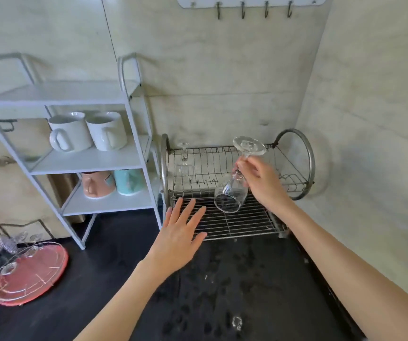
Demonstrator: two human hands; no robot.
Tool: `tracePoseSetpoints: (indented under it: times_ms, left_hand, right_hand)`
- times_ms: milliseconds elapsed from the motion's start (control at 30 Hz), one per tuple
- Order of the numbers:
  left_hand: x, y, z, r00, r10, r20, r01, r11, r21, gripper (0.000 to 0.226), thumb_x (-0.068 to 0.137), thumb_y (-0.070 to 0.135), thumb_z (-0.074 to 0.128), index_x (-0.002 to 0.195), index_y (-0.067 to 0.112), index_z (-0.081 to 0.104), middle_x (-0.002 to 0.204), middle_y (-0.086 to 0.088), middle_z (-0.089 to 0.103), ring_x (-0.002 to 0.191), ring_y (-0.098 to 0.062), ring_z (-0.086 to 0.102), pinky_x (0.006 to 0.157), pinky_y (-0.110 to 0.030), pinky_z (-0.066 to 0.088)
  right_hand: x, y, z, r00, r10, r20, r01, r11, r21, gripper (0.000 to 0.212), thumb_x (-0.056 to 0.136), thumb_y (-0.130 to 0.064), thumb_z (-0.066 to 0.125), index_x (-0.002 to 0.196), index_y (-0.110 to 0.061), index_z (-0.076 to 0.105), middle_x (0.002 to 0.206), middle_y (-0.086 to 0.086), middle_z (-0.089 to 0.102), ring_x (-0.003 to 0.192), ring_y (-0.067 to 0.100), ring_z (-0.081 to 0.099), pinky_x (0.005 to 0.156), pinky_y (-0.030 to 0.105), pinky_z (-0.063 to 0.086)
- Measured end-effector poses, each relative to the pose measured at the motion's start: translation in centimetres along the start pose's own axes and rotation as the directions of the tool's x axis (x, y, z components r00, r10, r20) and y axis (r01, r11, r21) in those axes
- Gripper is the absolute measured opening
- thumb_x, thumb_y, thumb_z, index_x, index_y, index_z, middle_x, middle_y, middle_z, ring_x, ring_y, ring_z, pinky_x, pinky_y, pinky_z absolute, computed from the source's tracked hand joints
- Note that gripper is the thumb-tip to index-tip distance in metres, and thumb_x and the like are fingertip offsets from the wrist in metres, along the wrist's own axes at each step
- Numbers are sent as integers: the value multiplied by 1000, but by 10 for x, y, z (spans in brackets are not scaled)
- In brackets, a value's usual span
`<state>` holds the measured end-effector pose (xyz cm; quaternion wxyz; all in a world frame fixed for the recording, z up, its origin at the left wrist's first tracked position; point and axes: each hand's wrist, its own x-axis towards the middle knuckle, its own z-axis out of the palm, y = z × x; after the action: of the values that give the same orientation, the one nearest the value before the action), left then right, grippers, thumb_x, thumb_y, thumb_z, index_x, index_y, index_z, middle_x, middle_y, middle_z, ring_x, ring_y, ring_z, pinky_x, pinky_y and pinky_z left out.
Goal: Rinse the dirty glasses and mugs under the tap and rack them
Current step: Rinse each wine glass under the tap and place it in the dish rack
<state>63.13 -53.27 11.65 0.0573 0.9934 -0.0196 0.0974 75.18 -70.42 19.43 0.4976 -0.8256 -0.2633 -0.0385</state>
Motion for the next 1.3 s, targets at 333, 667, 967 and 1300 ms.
tracePoseSetpoints:
  times_ms: [333,667,967,1300]
  left_hand:
    - [75,-8,21,964,-246,101,226,958,174,58,87,47,30,139,22,37,143,-8,43,132,-31,37,104,-43,30]
    - [74,-7,29,943,-312,111,290,940,179,62,86,49,30,143,26,31,146,-6,38,135,-26,30,105,-40,27]
    - [76,-2,21,939,-316,133,306,948,85,65,97,46,33,147,36,-6,153,6,-20,140,-17,-23,115,-35,-13]
    - [29,28,-14,919,-394,-6,394,918,48,58,98,47,29,148,35,2,149,11,-18,138,-16,-27,111,-33,-15]
  right_hand:
    - [166,48,40,973,-92,212,107,992,-61,36,98,-29,42,122,-5,56,112,7,64,95,19,62,85,26,48]
    - [187,92,80,930,-95,354,146,982,-120,32,99,-26,43,120,-6,57,97,5,63,59,1,45,58,14,37]
    - [184,97,77,918,-66,391,106,991,-81,31,98,-27,45,119,-8,56,113,4,64,103,18,61,89,31,49]
    - [69,42,25,880,-239,410,414,809,-416,58,97,-44,38,145,-14,27,151,4,31,138,17,31,111,28,25]
